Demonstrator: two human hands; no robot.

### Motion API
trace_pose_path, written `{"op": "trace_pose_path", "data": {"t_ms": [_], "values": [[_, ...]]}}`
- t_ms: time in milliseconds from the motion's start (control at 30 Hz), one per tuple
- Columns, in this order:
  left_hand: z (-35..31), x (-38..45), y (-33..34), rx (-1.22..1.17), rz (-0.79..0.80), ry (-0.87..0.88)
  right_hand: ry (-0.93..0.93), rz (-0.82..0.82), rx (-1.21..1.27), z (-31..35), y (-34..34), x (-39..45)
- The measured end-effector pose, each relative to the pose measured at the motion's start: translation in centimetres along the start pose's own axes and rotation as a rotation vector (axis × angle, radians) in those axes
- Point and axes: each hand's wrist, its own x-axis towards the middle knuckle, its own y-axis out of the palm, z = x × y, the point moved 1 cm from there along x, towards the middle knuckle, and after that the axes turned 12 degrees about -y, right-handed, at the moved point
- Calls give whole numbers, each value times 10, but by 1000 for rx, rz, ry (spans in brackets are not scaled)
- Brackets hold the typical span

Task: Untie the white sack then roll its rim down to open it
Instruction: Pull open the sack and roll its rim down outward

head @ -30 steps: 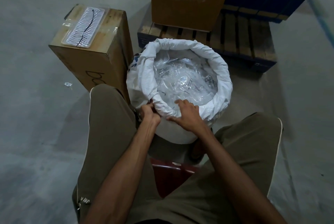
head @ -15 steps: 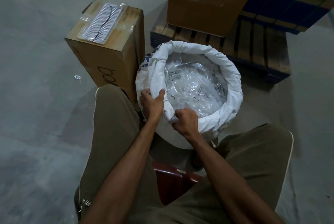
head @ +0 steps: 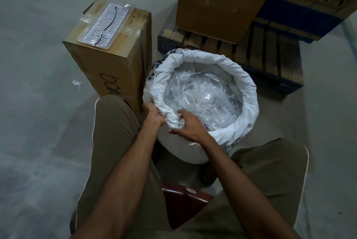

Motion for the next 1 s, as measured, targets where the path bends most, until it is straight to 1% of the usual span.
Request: {"op": "trace_pose_path", "data": {"t_ms": [67,133,200,233,267,333,400,433,500,567,633,700,767,800,833,867,900,933,1000], "values": [[2,-3,-4,43,36,35,-3,-34,-136,8,7,14],[-2,3,-9,99,58,46,14,-130,-196,13,16,20],[-13,10,-11,290,63,123,30,-199,-207,16,25,20],[-16,10,-9,412,8,174,23,-215,-235,18,29,19],[-16,11,-8,522,-83,253,11,-214,-277,19,33,20],[-14,0,-1,727,-206,460,-6,-173,-372,23,37,22],[-11,3,2,873,-314,599,-45,-131,-434,24,41,24],[-13,8,4,900,-349,622,-64,-120,-446,23,42,24],[-20,14,7,839,-343,608,-91,-129,-430,19,40,24],[-28,20,8,613,-289,506,-127,-183,-385,12,36,24],[-29,21,7,406,-238,342,-158,-192,-228,6,30,25],[-28,24,4,247,-126,205,-199,-175,-26,3,25,28],[-26,26,0,116,10,125,-223,-197,50,1,21,34],[-27,24,-1,119,47,111,-210,-226,74,0,21,37],[-29,22,-1,194,73,108,-187,-268,99,1,21,40],[-32,20,1,319,93,118,-164,-316,117,2,22,43],[-36,17,5,478,79,142,-147,-360,121,3,24,46],[-40,15,10,650,10,186,-129,-388,103,6,27,49],[-48,11,18,962,-190,374,-98,-372,10,12,35,53]]}}
